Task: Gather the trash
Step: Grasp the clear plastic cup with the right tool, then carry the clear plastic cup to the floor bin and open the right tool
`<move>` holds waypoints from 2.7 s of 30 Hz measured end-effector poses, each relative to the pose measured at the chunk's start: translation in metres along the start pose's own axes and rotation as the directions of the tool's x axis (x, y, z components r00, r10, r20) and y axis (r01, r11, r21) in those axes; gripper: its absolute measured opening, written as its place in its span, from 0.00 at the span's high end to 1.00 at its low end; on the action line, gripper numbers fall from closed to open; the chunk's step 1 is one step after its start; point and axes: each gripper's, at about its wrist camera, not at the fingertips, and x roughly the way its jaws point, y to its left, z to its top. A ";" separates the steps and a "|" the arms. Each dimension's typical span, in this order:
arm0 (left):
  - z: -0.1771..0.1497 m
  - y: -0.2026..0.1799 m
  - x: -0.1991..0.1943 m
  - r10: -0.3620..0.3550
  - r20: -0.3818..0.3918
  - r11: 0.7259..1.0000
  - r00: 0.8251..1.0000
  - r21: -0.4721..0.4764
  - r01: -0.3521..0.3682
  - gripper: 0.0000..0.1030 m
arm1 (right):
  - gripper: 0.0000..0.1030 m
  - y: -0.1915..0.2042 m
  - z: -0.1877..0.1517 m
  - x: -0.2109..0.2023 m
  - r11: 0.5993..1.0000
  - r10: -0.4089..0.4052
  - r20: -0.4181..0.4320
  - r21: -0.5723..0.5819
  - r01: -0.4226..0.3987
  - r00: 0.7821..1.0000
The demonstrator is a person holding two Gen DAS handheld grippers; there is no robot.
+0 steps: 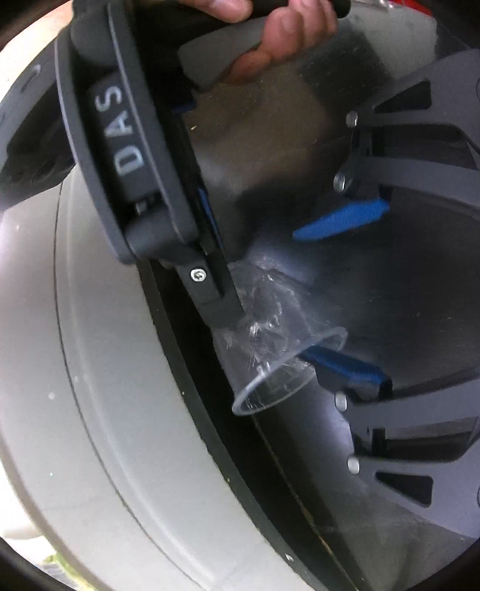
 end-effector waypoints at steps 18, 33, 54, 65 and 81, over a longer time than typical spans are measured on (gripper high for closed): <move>-0.005 0.009 -0.052 -0.017 0.072 0.999 0.997 0.044 0.014 0.98 | 0.99 0.069 -0.030 -0.019 0.980 -0.019 -0.012 -0.197 0.017 1.000; -0.116 0.001 -0.218 0.137 0.173 0.990 0.975 -0.053 -0.130 0.98 | 0.99 0.218 -0.124 -0.043 0.894 0.051 -0.062 -0.441 -0.073 0.997; -0.461 0.057 -0.422 0.477 -0.118 0.693 0.871 -0.559 -0.456 0.98 | 0.99 0.527 -0.398 0.155 0.569 0.027 -0.543 -0.682 -0.460 0.839; -0.581 0.087 -0.430 0.425 -0.212 0.590 0.880 -0.672 -0.447 0.98 | 0.99 0.584 -0.480 0.241 0.522 -0.111 -0.561 -0.735 -0.432 0.820; -0.665 0.160 -0.333 0.241 -0.292 0.565 0.926 -0.733 -0.378 0.81 | 0.99 0.573 -0.474 0.276 0.578 -0.231 -0.483 -0.767 -0.280 0.844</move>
